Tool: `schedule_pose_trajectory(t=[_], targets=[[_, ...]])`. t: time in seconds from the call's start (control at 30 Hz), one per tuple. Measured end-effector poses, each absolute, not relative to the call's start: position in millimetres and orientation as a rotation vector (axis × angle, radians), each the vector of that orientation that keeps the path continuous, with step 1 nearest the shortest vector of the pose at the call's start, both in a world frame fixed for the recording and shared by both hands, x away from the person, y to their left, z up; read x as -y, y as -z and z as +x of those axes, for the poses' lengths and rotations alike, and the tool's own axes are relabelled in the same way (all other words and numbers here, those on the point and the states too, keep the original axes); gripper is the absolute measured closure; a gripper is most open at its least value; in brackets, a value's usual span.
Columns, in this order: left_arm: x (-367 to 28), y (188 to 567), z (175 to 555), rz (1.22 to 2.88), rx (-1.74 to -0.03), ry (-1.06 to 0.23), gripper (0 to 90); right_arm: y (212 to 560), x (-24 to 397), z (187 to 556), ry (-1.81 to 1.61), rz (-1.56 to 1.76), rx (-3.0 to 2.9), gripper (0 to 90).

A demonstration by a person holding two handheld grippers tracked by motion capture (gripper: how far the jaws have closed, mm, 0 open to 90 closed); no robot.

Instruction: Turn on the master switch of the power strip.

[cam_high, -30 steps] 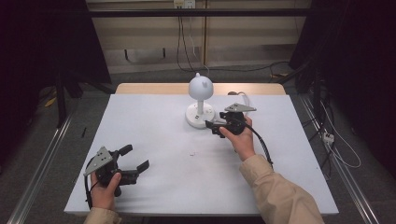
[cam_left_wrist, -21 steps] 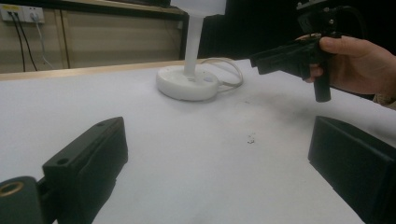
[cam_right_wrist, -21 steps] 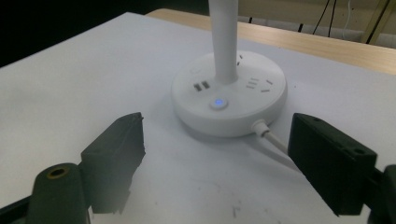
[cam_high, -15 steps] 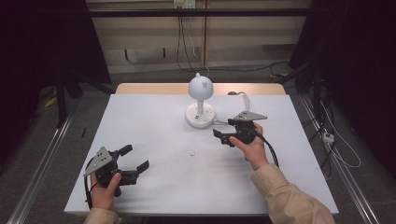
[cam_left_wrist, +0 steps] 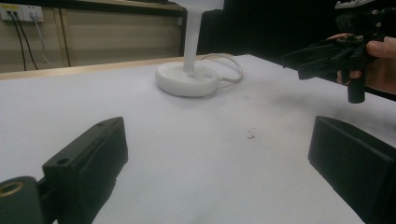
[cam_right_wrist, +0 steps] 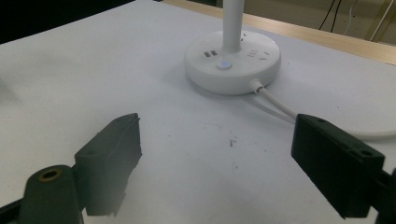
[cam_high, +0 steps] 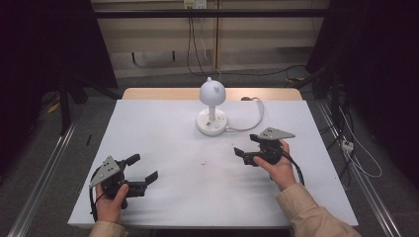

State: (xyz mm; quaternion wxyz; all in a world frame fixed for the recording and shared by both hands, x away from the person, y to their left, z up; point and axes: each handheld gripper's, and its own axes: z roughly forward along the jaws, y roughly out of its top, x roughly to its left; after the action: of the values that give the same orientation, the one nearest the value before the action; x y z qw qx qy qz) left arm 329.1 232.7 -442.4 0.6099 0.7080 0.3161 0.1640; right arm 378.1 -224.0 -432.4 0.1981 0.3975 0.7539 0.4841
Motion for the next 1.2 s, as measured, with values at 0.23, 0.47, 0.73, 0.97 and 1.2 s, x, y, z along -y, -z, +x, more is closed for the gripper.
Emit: schedule_pose_trajectory(t=[0.23, 0.47, 0.73, 0.97, 1.2], targets=[[-233, 442, 330, 1.633, -0.726, -0.382, 4.5, 435, 235, 365, -1.344, 1.111, -2.119, 15.0], [-233, 442, 330, 1.632, -0.728, -0.385, 4.4, 439, 241, 352, -1.357, 1.106, -2.122, 14.7], [-232, 442, 330, 1.638, -0.727, -0.385, 4.5, 442, 248, 341, -1.356, 1.11, -2.13, 14.6], [-232, 442, 330, 1.641, -0.727, -0.384, 4.5, 446, 253, 334, -1.352, 1.127, -2.137, 14.4], [-231, 442, 330, 1.638, -0.728, -0.383, 4.5, 447, 258, 328, -1.365, 1.13, -2.134, 14.3]])
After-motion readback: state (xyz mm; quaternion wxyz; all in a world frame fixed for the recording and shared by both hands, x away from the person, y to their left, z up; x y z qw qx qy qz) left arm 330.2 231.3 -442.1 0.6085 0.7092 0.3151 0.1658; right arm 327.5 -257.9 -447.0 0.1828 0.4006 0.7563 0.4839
